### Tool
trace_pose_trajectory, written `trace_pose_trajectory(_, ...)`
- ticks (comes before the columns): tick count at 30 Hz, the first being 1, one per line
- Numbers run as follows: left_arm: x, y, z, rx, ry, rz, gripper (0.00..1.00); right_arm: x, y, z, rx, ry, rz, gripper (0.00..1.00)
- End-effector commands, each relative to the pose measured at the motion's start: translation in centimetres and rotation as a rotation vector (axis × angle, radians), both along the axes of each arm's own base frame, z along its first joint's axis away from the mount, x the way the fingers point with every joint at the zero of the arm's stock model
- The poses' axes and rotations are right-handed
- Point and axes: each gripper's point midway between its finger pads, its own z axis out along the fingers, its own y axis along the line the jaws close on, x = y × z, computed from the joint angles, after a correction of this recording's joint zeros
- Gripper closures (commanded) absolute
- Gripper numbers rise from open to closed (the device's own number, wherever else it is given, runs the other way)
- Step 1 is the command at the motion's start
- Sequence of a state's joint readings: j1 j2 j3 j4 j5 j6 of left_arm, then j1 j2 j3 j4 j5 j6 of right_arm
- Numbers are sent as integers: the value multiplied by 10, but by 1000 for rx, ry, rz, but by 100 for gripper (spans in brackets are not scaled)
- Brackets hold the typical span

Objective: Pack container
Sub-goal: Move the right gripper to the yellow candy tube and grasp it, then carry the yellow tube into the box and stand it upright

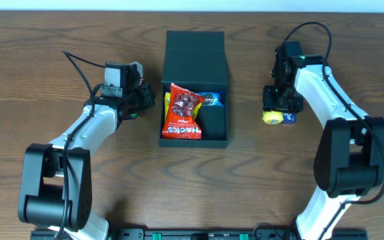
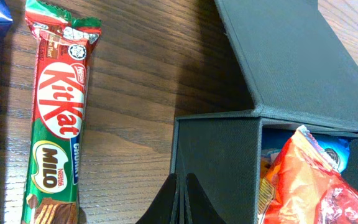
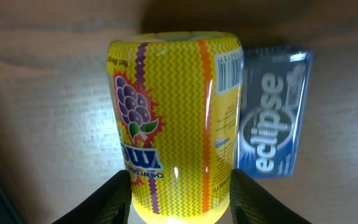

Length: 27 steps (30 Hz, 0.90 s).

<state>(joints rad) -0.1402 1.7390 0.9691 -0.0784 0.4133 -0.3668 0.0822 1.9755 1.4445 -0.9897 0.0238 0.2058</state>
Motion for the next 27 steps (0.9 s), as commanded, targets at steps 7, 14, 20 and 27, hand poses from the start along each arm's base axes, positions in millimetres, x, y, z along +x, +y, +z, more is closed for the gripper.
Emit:
trace_pose_trajectory(7, 5, -2, 13, -8, -34, -6, 94, 1, -2, -20, -8, -6, -28, 41)
trace_pose_trajectory(14, 5, -2, 13, -8, -34, -6, 94, 11, -1, -26, -5, -34, -25, 37)
trace_pose_trajectory(20, 5, -2, 13, -9, -34, -7, 94, 12, 1, -27, -4, -37, -22, 55)
trace_pose_trajectory(27, 5, -2, 13, -8, -34, -7, 94, 19, 17, -6, 83, -30, -16, 63)
